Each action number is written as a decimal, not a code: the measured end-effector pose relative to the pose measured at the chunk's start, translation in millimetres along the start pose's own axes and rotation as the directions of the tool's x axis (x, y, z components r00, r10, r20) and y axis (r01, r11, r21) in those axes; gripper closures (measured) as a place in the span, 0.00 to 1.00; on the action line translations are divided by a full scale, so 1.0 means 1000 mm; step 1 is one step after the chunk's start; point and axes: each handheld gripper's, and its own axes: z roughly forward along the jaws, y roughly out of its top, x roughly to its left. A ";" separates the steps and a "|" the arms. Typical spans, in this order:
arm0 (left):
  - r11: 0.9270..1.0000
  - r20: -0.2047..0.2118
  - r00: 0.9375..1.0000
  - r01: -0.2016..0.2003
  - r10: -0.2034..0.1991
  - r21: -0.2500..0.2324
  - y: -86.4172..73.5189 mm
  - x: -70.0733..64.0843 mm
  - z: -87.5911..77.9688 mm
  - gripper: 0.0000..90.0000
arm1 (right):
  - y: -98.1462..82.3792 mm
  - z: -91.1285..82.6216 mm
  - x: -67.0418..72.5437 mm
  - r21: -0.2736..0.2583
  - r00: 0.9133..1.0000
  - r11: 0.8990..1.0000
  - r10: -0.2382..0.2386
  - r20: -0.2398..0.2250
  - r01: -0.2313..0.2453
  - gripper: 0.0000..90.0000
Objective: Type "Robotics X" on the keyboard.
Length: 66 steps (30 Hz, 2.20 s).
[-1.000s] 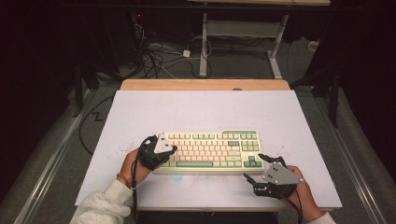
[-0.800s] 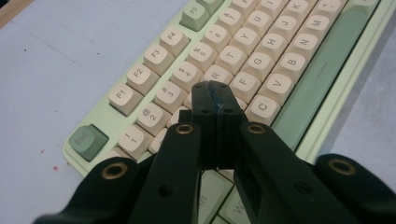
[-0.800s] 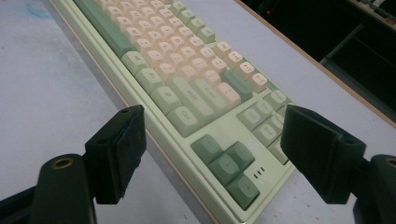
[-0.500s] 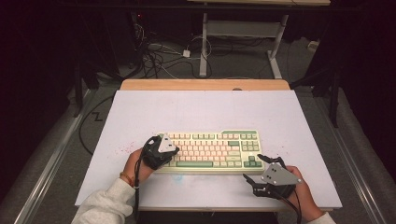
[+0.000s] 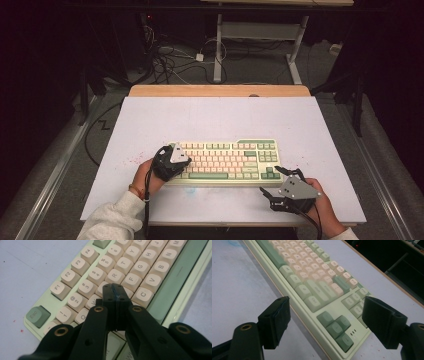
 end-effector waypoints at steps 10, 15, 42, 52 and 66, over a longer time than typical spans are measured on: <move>1.000 -0.004 1.000 -0.011 0.011 0.001 -0.001 -0.003 0.001 0.97 | 0.000 0.000 0.000 0.007 1.000 1.000 -0.003 0.000 0.003 0.26; 1.000 -0.023 1.000 -0.018 0.018 -0.009 0.000 -0.004 -0.002 0.97 | 0.000 0.000 -0.001 0.003 1.000 1.000 0.004 0.003 -0.004 0.26; 0.996 -0.024 0.999 -0.023 0.021 -0.082 0.000 -0.003 -0.022 0.97 | 0.000 -0.002 -0.003 -0.006 1.000 1.000 0.011 0.015 -0.011 0.26; 0.995 -0.010 0.999 -0.041 0.040 -0.095 0.002 -0.010 -0.026 0.97 | 0.001 -0.002 -0.004 -0.011 1.000 1.000 0.018 0.016 -0.018 0.26; 0.994 0.011 0.998 -0.063 0.064 -0.087 0.005 -0.017 -0.025 0.97 | 0.001 -0.003 -0.004 -0.015 0.999 1.000 0.025 0.021 -0.025 0.26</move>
